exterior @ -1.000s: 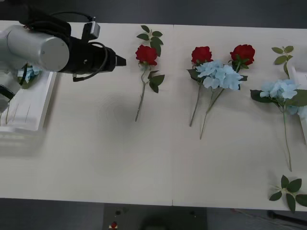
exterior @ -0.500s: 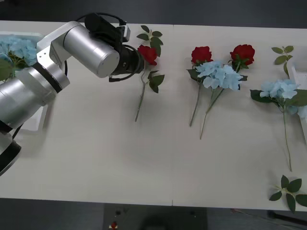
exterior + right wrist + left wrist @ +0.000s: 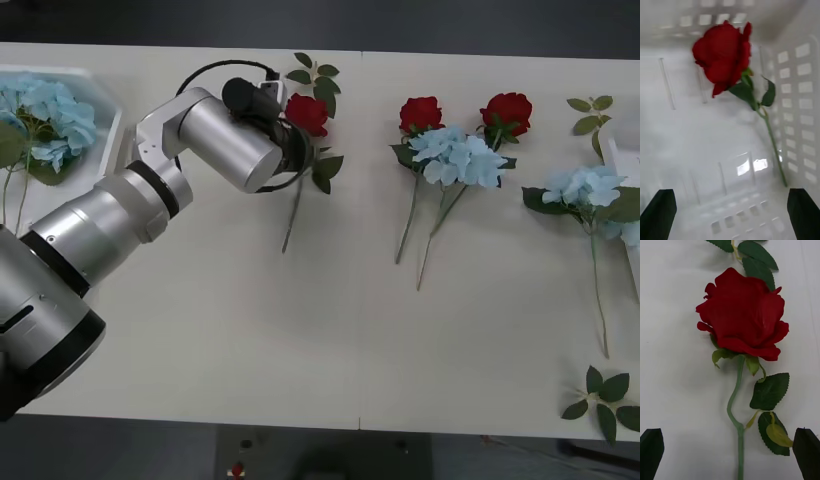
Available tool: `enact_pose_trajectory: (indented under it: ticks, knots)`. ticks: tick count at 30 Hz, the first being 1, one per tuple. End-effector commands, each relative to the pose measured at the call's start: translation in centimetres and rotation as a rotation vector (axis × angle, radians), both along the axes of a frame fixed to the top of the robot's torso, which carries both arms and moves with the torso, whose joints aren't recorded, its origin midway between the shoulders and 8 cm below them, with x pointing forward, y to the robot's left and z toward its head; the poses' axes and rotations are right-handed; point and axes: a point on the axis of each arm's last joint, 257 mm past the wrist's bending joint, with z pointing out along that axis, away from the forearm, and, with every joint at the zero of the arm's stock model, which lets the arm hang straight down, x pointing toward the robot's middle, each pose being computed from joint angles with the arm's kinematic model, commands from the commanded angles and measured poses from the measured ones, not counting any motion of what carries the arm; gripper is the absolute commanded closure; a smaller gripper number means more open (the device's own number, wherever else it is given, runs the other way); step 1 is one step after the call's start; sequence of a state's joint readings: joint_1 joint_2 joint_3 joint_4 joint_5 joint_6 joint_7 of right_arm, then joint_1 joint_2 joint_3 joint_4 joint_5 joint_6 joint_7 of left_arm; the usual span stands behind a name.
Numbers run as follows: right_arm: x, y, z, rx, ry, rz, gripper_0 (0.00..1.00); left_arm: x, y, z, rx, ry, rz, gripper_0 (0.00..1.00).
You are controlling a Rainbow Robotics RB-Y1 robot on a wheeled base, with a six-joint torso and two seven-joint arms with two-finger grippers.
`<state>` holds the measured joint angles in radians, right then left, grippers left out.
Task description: Put the red flowers into the right box and the blue flowers into the left box
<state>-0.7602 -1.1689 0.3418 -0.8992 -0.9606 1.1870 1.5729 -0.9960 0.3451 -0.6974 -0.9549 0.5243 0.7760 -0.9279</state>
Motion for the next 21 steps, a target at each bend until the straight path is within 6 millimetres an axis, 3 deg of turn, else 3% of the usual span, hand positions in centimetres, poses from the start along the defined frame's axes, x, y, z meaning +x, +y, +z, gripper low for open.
enact_pose_trajectory:
  ticks: [1,4,8,21]
  knots:
    - [-1.0,1.7,6.7,0.020,-0.012,0.061,0.14,1.7,-1.5,2.8,-0.020,-0.071,0.003,0.00]
    - [-2.2,4.0,8.1,0.053,0.025,0.106,0.14,1.9,-1.7,2.6,-0.016,-0.081,-0.001,0.00]
    - [-4.4,7.2,8.1,0.116,0.111,0.161,0.14,1.8,-1.8,2.3,0.005,-0.085,-0.003,0.00]
    - [-6.4,14.6,2.1,0.247,-0.004,0.217,0.14,2.4,-0.9,-1.1,0.121,-0.118,-0.002,0.00]
